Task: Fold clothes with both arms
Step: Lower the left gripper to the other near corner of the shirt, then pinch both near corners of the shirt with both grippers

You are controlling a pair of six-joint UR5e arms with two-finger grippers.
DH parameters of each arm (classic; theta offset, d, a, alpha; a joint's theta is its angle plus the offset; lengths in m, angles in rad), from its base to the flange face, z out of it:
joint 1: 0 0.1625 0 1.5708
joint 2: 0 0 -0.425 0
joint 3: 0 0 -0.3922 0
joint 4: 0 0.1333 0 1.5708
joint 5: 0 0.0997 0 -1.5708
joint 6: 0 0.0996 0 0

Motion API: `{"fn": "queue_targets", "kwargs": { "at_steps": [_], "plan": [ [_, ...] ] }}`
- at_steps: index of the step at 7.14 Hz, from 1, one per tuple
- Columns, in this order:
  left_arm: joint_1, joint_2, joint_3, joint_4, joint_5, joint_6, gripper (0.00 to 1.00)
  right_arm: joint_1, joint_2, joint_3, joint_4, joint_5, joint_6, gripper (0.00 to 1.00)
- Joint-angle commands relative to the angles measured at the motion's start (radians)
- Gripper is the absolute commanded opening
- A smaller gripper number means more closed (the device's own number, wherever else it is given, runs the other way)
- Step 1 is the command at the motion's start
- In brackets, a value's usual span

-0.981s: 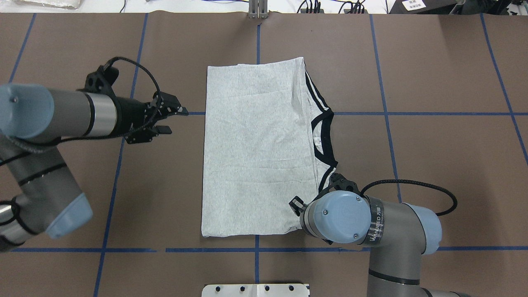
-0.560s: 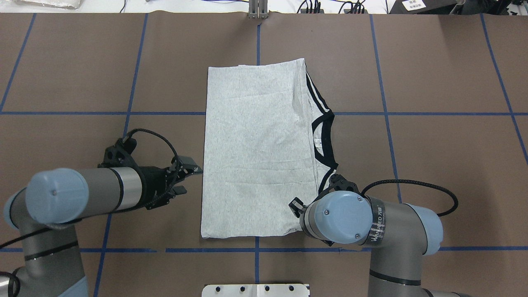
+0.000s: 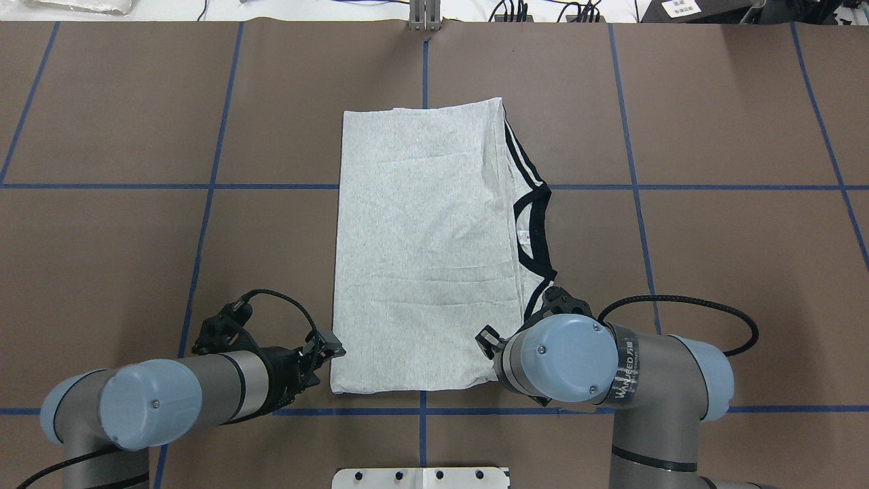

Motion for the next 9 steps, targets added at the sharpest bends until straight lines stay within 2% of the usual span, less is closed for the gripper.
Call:
{"fn": "queue_targets", "kwargs": {
  "at_steps": [1, 3, 7, 9],
  "plan": [
    [0.035, -0.011, 0.029, 0.002, 0.003, -0.004, 0.65, -0.001, -0.001, -0.002, 0.0, 0.002, -0.002, 0.0],
    [0.04, -0.015, 0.038, 0.002, 0.001, -0.004, 0.63, -0.002, -0.001, 0.0, 0.0, 0.002, -0.002, 0.0],
    [0.049, -0.024, 0.038, 0.002, 0.003, -0.018, 0.48, -0.002, -0.001, 0.001, 0.0, 0.002, -0.002, 0.0],
    [0.052, -0.024, 0.038, 0.002, 0.003, -0.018, 0.44, -0.002, -0.001, 0.001, 0.0, 0.002, -0.002, 0.0]
  ]
}}
